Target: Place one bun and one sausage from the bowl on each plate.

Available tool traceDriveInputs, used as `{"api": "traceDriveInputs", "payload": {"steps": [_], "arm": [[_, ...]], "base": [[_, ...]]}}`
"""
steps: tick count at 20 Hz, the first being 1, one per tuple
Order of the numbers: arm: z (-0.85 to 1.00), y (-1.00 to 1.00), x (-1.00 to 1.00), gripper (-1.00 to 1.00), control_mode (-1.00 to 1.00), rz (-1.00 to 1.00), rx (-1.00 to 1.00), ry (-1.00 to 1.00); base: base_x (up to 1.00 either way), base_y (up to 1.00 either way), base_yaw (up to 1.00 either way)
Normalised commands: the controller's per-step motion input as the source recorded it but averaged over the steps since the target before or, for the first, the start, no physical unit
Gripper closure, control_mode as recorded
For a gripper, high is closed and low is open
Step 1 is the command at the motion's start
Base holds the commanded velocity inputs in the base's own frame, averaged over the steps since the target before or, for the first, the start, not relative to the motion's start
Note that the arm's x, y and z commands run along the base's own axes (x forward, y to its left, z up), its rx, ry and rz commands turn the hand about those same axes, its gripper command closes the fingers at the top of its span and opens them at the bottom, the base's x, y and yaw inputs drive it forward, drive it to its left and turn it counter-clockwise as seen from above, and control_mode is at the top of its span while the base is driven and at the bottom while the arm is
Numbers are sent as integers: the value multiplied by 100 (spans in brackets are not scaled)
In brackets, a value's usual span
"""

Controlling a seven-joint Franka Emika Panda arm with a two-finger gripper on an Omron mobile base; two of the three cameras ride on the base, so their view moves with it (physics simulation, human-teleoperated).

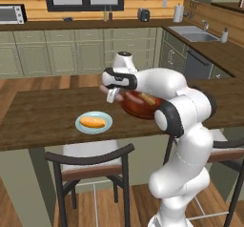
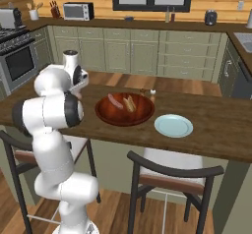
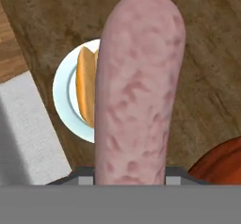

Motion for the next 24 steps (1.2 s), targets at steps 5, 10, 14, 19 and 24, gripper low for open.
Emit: {"api": "traceDriveInputs", "payload": {"steps": [5, 10, 14, 19, 24], "arm": [[-84, 57, 44, 100, -100, 16, 0, 4], [-95, 5, 11, 100, -100, 8, 0, 1], [-77, 0, 0, 100, -100, 3, 0, 0], [-63, 0, 2, 100, -100, 0, 0, 4], [-38, 4, 17, 100, -100, 0, 1, 6]], "base": [[0, 0, 0], [0, 0, 0], [0, 0, 0], [0, 0, 0], [0, 0, 0]]}}
